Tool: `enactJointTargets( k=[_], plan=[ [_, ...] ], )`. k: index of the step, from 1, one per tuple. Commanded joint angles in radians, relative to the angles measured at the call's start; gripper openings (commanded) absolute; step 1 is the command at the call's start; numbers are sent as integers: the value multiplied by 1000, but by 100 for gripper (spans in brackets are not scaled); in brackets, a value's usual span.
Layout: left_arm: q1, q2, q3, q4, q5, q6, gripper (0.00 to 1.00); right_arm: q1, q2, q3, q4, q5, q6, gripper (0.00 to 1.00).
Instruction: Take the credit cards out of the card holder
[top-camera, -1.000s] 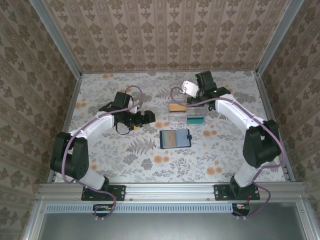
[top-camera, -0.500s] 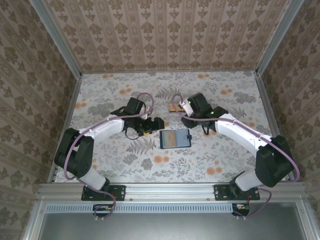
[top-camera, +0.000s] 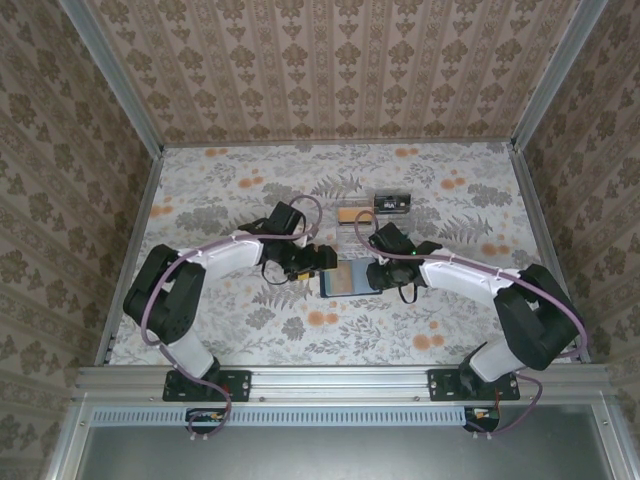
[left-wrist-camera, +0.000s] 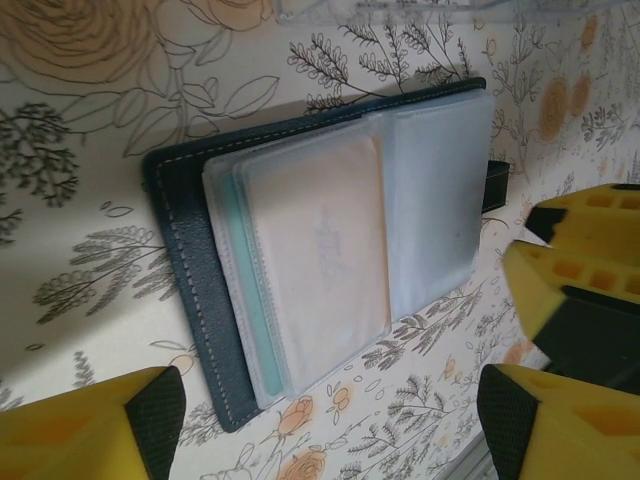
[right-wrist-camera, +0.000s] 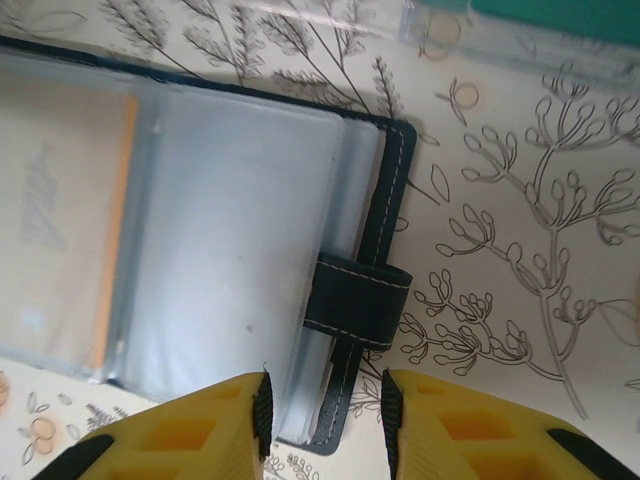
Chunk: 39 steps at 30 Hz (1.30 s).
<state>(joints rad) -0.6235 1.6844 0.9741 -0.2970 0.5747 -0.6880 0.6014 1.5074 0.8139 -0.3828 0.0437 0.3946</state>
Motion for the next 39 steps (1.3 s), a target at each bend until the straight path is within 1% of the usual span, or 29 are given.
enactJointTargets(
  k=[1,6,8,10,19,29,39],
  plan=[
    [-8,32,30,27,38,-14,79,6,29,-33,58,-24,92,39],
    [-13,61,36,45,61,-16,78,9,63,-39,84,-44,122,39],
    [-16,73,44,53,62,-18,76,12,69,-41,89,-50,129,39],
    [-20,83,49,59,93,-16,75,17,74,-41,91,-50,133,39],
    [-25,107,57,65,109,-13,73,23,89,-37,89,-53,141,39],
    [-28,153,74,40,108,-5,74,23,99,-40,91,-55,143,39],
    [-42,182,104,53,139,10,74,24,113,-40,95,-63,150,39]
  ],
)
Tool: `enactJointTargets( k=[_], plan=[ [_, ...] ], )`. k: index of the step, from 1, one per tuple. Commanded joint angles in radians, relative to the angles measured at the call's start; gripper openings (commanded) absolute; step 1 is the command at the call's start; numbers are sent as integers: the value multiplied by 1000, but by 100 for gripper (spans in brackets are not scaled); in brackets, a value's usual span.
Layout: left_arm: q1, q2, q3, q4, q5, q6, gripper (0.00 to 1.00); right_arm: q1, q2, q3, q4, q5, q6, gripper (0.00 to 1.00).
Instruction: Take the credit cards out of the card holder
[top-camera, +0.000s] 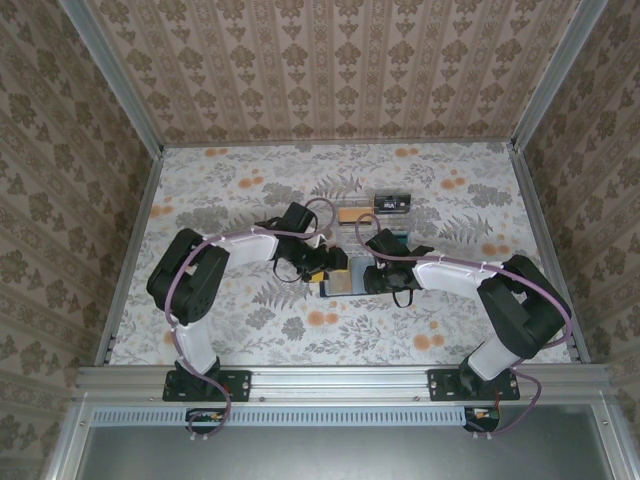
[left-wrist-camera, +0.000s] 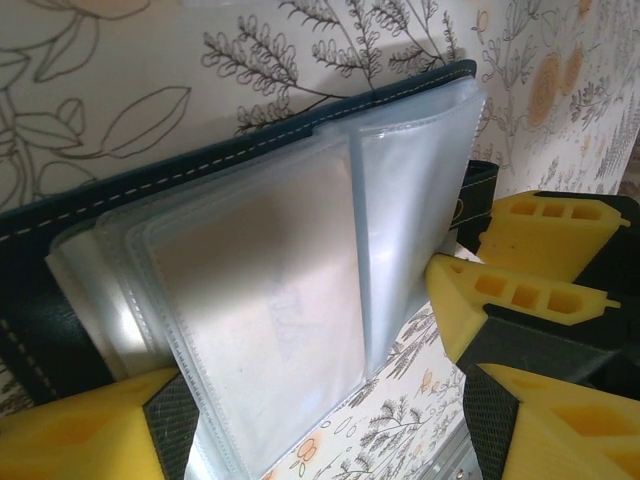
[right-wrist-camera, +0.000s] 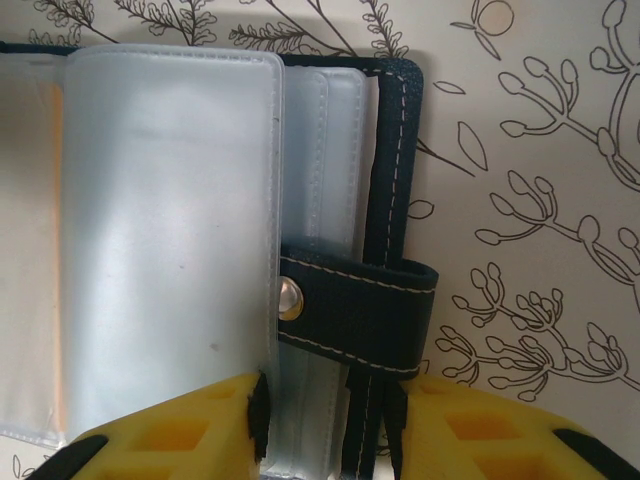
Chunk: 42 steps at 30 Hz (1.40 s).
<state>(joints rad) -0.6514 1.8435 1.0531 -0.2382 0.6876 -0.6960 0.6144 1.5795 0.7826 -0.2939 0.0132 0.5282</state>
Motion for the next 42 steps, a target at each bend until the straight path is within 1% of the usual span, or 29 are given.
enactJointTargets(
  k=[1,13,16,21,25,30,37,38,42],
  plan=[
    [-16,22,26,-5,29,19,74,11,40,-10,7,-33,18,39],
    [-19,-27,41,-6,28,21,74,13,53,-10,13,-35,20,39],
    [-17,-32,44,-38,-2,27,74,13,52,-8,5,-29,20,39],
    [-4,-61,32,-99,-91,44,74,10,2,-5,-53,59,29,41],
    [6,-67,22,-117,-111,52,74,-1,-60,-9,-61,56,39,43],
    [0,-70,14,-80,-81,40,73,-11,-46,2,-46,17,64,43],
    [-11,-40,22,-51,-37,37,71,-12,22,-13,3,-32,85,34],
    [-10,-35,24,-53,-23,39,71,-10,23,-16,5,-32,87,34],
    [-10,-15,24,-64,-24,43,70,-11,23,-20,4,-31,86,33]
  ],
)
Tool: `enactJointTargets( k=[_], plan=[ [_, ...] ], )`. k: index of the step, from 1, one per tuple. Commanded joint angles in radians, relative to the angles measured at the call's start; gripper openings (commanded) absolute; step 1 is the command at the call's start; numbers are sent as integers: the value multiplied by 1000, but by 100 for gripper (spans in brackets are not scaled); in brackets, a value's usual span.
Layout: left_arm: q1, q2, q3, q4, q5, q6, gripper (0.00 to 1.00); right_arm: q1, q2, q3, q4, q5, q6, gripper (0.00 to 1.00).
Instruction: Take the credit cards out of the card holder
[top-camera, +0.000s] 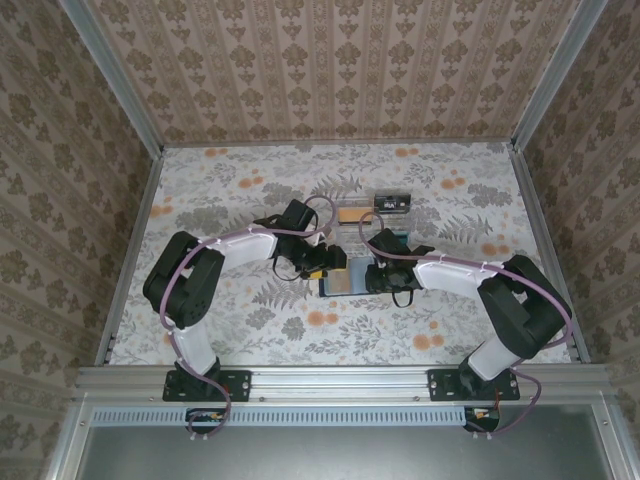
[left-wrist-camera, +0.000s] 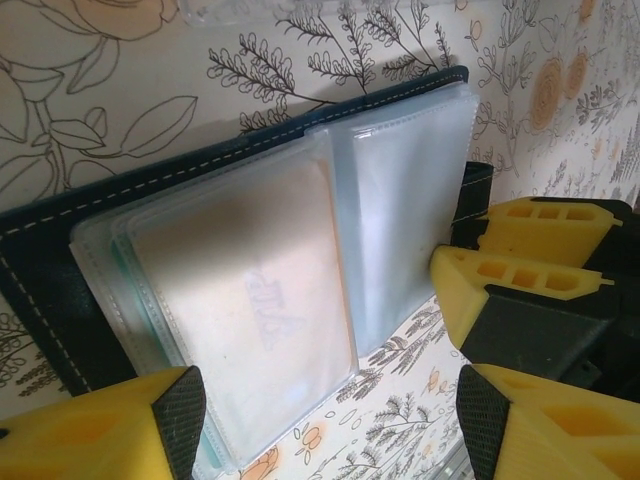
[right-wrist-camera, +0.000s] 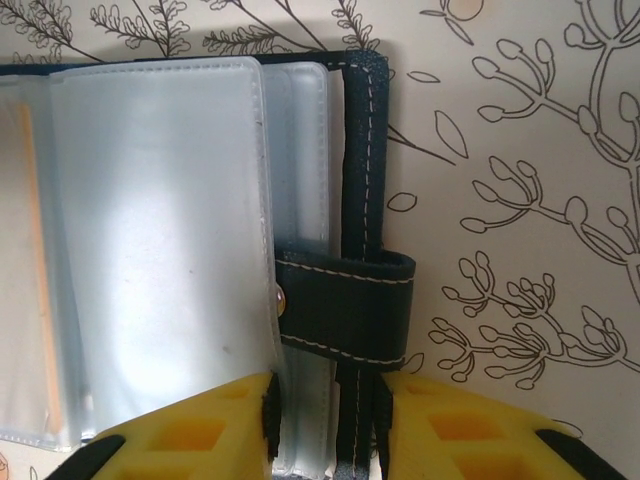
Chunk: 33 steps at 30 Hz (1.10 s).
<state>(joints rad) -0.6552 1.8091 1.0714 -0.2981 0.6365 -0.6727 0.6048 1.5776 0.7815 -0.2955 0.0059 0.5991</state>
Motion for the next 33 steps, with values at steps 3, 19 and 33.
enactJointTargets(
  k=[3,19,33],
  plan=[
    [-8,31,6,-7,34,22,70,-2,22,-21,5,-23,15,33],
    [-40,89,57,-69,22,59,68,0,26,-23,16,-37,25,34],
    [-40,82,64,-49,38,61,87,-16,-5,-33,18,-39,29,35]
  ],
)
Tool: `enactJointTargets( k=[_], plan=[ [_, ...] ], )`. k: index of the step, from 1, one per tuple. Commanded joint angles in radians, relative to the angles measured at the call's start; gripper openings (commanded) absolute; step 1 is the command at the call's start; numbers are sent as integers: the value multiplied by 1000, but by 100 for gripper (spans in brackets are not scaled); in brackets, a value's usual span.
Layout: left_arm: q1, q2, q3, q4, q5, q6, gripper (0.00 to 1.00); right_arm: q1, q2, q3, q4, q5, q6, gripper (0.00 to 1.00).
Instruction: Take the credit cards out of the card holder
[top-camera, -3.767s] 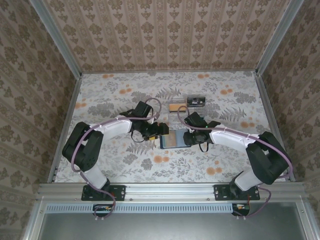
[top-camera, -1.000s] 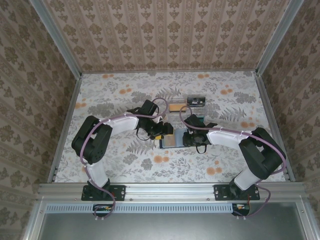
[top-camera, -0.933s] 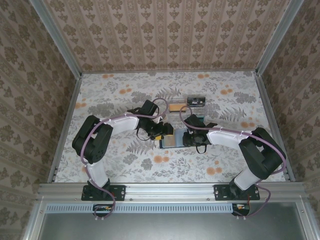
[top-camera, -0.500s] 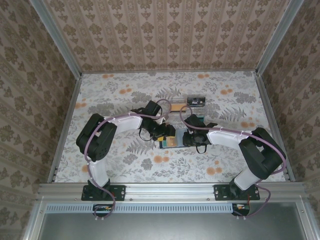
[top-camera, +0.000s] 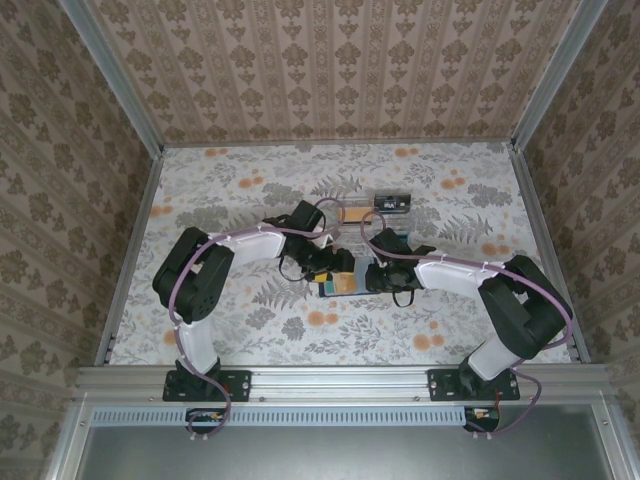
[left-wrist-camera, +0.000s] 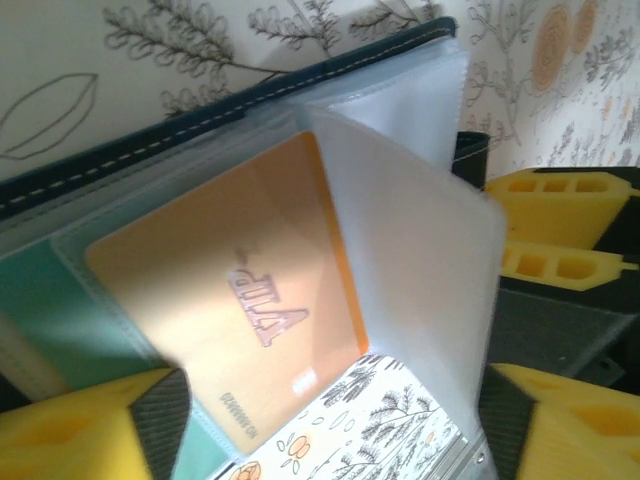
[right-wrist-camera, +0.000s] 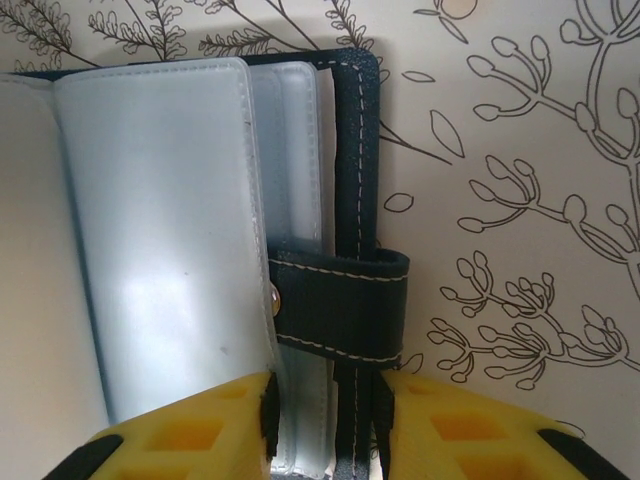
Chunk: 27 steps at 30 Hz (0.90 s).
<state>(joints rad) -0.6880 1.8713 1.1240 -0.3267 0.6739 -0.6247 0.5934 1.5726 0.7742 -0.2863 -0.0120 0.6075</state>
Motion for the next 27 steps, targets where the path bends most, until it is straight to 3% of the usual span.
enactJointTargets(
  k=[1,8,18,24,27],
  plan=[
    [-8,19,13,-17,7,14,89,-6,0,-28,13,-22,23,35],
    [-10,26,13,-1,31,14,100,-5,-3,-34,14,-20,27,35],
    [7,-32,8,-28,-4,14,100,-94,-164,-37,-56,17,-11,36],
    [32,-66,8,-58,-24,23,95,-95,-224,8,-27,-57,-4,34],
    [40,-74,-4,-74,-55,29,87,-83,-215,21,19,-108,21,33]
  ],
)
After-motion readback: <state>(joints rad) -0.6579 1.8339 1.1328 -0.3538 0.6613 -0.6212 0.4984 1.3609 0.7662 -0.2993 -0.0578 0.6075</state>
